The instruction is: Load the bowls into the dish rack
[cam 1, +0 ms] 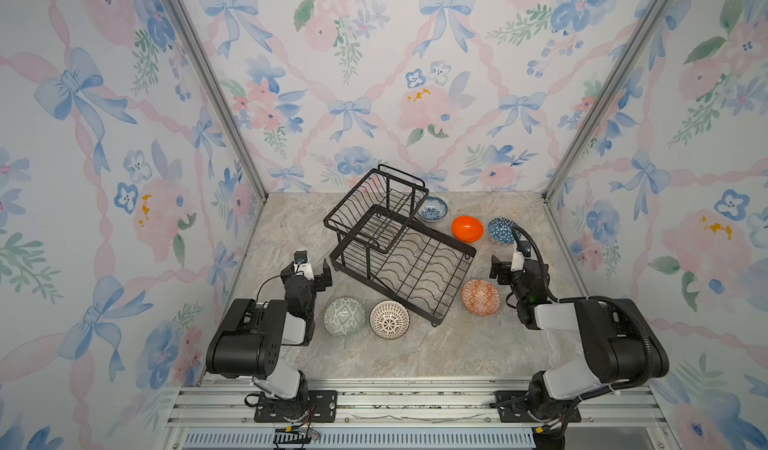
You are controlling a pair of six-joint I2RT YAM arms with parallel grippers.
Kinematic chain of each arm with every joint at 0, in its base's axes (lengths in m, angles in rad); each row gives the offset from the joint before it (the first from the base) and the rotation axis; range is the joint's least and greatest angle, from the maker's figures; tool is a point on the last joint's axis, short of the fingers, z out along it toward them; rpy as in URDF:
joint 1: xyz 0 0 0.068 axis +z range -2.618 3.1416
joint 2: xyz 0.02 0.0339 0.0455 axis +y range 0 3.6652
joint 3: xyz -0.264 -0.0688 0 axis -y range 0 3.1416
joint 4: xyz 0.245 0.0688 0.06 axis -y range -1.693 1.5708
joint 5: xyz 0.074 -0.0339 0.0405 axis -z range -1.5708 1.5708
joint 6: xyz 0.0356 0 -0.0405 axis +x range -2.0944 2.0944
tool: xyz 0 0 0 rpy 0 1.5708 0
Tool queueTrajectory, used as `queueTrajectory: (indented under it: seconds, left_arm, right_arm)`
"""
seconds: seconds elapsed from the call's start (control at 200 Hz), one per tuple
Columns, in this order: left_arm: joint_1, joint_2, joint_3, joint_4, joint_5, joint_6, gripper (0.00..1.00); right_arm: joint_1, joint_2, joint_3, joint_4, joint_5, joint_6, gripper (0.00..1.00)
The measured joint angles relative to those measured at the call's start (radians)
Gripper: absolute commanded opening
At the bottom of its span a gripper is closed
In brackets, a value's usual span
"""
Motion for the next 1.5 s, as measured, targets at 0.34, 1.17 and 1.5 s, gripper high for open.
queueTrajectory:
  seconds: [0.34,1.17,1.5]
  left_arm:
    - [0.0,0.0,0.0,0.0,0.0,0.0,0.98]
    - [0.024,-0.186,0.025,-0.178,-0.142,-0.06,0.98]
    - [0.019,-0.43,0.218,-0.739,-0.277,-0.376,0.98]
  right_arm:
    - [0.0,0.0,0.0,0.0,0.0,0.0,0.97]
    - [0.101,-0.087,0.319,-0.447,0.263,0.005,0.97]
    - [0.184,-0.064,0.794,-1.077,0.459,0.27,0.97]
